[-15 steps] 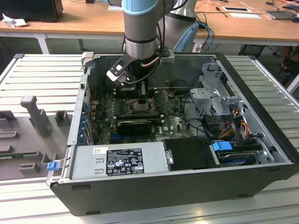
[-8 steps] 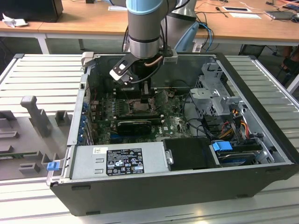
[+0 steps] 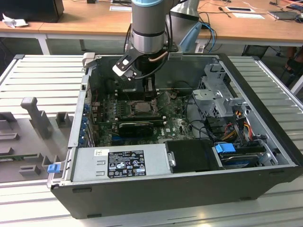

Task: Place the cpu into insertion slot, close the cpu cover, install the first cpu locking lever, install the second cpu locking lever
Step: 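Close the cpu cover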

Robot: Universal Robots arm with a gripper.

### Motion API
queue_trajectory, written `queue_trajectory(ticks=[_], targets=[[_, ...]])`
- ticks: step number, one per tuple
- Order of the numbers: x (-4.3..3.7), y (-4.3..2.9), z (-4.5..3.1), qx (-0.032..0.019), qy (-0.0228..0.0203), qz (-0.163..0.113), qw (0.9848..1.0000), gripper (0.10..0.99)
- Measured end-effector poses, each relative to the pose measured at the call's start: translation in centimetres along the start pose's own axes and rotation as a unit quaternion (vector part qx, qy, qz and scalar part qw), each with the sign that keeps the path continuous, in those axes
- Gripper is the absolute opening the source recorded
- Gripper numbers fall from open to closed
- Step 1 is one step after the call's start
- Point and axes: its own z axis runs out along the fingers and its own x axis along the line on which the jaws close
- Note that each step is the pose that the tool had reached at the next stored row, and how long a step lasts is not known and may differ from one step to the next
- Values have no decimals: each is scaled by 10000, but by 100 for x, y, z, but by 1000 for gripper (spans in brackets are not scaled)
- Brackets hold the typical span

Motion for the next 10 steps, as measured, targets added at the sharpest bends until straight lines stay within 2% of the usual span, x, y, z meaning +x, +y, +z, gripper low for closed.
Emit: queue_trajectory(ticks=[6, 10], targets=[[20, 9, -174, 0, -11, -1, 10000, 106], [22, 21, -236, 0, -12, -1, 10000, 106]])
